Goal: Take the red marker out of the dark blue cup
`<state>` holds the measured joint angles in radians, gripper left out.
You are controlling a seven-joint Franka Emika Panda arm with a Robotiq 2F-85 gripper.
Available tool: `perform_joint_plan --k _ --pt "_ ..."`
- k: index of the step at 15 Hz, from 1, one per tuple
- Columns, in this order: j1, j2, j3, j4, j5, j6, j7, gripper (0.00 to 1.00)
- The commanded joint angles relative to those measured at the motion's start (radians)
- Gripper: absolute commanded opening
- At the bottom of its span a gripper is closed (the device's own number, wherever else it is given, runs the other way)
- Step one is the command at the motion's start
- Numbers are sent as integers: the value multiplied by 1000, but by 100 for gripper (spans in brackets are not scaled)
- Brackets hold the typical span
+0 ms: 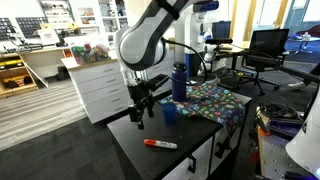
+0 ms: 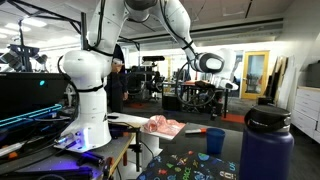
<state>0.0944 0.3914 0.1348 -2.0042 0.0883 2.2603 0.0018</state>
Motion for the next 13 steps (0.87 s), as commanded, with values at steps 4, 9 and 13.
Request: perform_joint_plan --k 4,9,13 --pt "6 -25 -7 5 1 22 -1 100" --pt "6 -13 -7 5 1 22 -1 100" --pt "6 -13 -7 5 1 22 -1 100"
